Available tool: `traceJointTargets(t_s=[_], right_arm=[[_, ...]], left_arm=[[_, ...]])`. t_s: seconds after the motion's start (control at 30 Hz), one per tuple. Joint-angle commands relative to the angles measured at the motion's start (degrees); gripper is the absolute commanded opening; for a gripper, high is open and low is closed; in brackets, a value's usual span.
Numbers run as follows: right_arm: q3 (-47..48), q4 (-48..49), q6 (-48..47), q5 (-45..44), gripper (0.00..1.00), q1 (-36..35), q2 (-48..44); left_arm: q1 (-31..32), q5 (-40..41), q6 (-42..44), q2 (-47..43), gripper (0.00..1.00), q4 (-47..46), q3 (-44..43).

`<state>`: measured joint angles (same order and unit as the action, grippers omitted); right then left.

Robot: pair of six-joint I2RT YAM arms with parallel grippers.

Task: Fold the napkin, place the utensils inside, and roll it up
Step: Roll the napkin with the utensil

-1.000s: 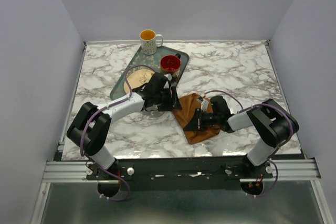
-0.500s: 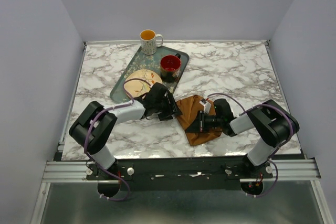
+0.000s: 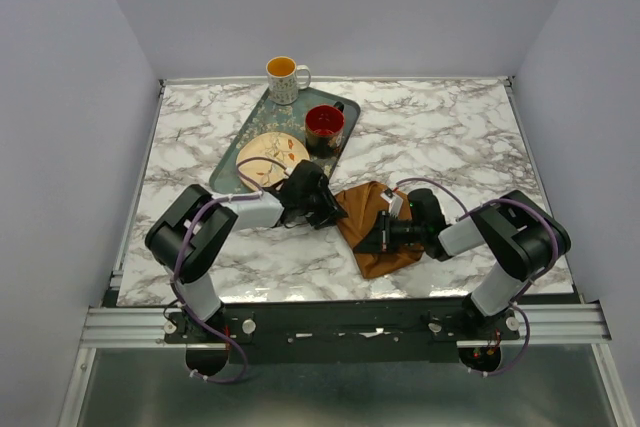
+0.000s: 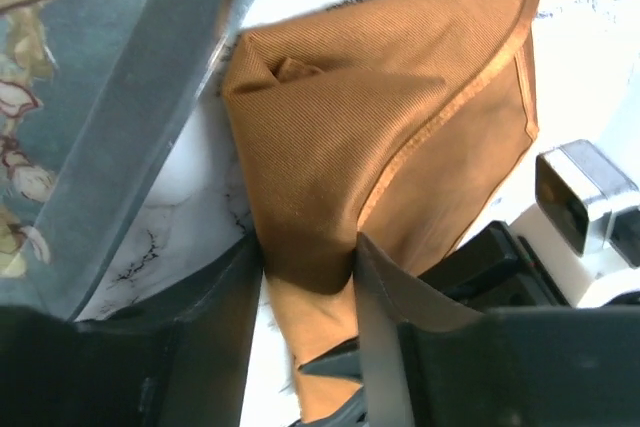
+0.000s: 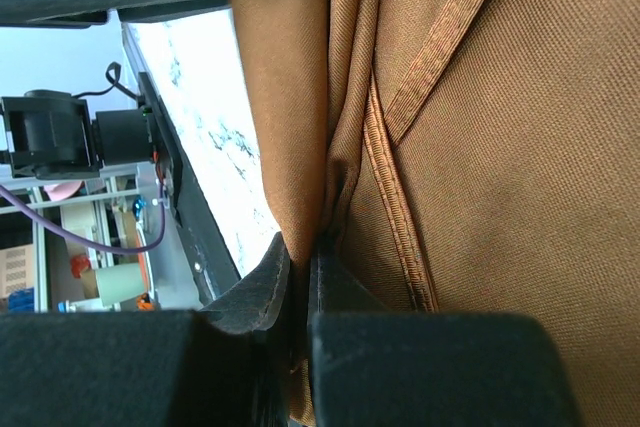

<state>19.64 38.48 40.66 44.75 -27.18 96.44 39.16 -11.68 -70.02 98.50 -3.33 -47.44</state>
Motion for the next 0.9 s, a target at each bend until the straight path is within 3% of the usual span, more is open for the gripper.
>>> traceJointTargets(t_s=[0.0, 0.27, 0.3, 0.43, 0.5, 0.63, 0.87], right_arm=[[-1.9, -7.0, -3.9, -3.8, 0.01, 0.7, 1.9], [-0.8, -8.7, -5.8, -3.6, 0.01, 0.6, 2.2], [-0.8, -8.8, -5.9, -3.6, 0.01, 0.6, 2.0], [0.3, -12.4, -6.6, -6.2, 0.01, 0.0, 0.9], [1.8, -16.4, -7.6, -7.7, 0.06, -0.6, -0.1], [4.4, -23.5, -9.3, -12.2, 0.16, -1.8, -2.8], [10.5, -38.2, -11.9, -22.1, 0.52, -4.9, -9.7]], left_arm=[[1.1, 5.8, -1.0, 2.6, 0.41, 3.2, -1.3], [2.3, 11.2, 1.3, 7.4, 0.25, 9.4, -5.9], [2.5, 12.9, 2.4, 7.6, 0.17, 11.0, -6.5], [3.2, 14.8, 3.7, 8.9, 0.05, 14.6, -9.0], [3.6, 15.5, 3.7, 9.3, 0.00, 16.7, -10.4], [3.8, 16.4, 3.9, 9.4, 0.00, 19.1, -12.0], [4.9, 17.0, 4.2, 9.8, 0.00, 22.3, -15.6]])
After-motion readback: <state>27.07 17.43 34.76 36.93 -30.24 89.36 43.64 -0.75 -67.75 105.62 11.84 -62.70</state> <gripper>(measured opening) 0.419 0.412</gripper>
